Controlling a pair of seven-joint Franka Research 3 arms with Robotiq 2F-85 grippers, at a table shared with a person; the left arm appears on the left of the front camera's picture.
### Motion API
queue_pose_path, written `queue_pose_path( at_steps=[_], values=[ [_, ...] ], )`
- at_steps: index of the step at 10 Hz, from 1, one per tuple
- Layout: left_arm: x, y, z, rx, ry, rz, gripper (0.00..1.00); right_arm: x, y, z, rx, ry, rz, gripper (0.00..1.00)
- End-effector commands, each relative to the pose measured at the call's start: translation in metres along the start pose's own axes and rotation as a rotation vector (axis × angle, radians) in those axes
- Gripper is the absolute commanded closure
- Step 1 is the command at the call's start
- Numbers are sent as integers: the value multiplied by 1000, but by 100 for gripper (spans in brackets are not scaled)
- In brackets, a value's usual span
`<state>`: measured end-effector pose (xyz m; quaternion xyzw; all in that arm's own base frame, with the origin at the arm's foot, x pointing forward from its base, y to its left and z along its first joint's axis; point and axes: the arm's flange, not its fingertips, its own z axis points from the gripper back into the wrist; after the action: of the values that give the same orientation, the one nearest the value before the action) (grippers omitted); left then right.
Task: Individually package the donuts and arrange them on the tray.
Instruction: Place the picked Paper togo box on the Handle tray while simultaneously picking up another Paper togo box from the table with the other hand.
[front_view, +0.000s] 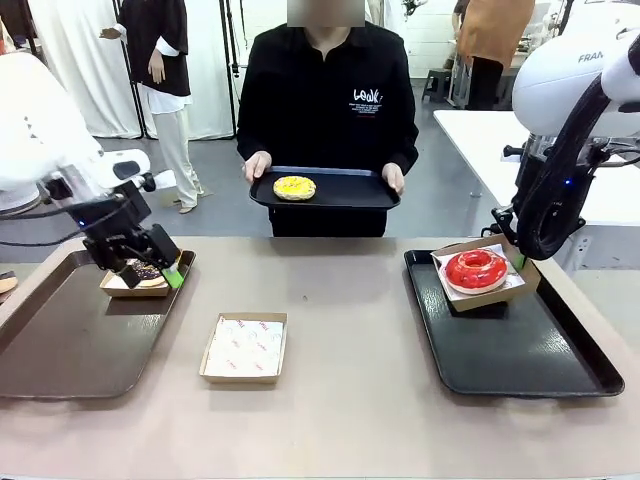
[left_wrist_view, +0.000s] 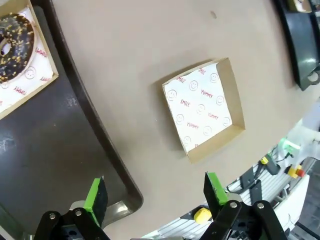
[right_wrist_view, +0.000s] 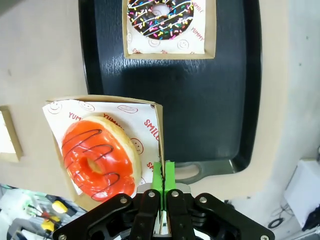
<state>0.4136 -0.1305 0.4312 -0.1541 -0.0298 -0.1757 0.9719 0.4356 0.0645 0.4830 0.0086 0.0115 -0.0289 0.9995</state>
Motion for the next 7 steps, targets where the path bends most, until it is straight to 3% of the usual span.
queue_pose_path(
  at_steps=[1, 4, 7],
  values=[
    [2, -20, -22, 81, -5, 5, 0, -4, -2, 6, 5, 2, -20, 99],
    [6, -45, -68, 234, -70, 12, 0, -4, -2, 6, 5, 2, -20, 99],
    [4, -55, -93, 268, -97, 14, 0, -4, -2, 6, 5, 2, -20, 99]
  ],
)
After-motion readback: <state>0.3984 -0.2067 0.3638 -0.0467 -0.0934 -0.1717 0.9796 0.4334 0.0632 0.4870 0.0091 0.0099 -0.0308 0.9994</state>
